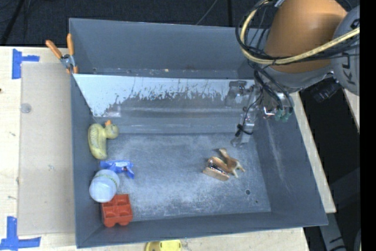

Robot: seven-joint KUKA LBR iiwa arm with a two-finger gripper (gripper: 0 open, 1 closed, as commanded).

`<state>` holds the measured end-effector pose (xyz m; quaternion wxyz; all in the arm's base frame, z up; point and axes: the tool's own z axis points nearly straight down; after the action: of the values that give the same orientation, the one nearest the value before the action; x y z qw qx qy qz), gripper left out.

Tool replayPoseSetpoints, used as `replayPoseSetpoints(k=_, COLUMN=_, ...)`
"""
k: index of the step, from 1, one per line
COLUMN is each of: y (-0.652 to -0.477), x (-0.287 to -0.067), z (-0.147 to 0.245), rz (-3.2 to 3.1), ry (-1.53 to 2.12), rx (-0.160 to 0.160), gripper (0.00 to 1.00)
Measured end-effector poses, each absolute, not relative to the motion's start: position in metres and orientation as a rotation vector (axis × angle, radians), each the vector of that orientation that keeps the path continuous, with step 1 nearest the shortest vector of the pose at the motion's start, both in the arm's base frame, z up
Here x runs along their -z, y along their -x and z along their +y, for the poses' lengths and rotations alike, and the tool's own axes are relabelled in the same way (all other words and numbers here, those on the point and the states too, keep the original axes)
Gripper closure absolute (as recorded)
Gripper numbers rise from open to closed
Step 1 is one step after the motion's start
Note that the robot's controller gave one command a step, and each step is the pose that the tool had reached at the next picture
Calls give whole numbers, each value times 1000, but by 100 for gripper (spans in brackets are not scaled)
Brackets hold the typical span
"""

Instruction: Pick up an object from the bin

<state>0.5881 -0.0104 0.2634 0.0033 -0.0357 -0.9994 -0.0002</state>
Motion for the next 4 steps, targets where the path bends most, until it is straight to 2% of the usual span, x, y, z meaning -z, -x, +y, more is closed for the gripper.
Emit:
replayPoseSetpoints(k=1, y=-573, x=-250, z=-22, rz=-3145, ry=178, rx=1, gripper=0)
replayPoseSetpoints(k=2, y=-566, x=-233, z=-26, rz=-3141, ry=102, rx=0, gripper=0)
replayPoseSetpoints(k=3, y=-554, x=-233, z=-19, rz=-3121, ry=-209, rx=0, gripper=0)
replayPoseSetpoints(k=4, y=-541, x=-249, z=-17, rz=-3141, ry=-315, rx=-3, gripper=0)
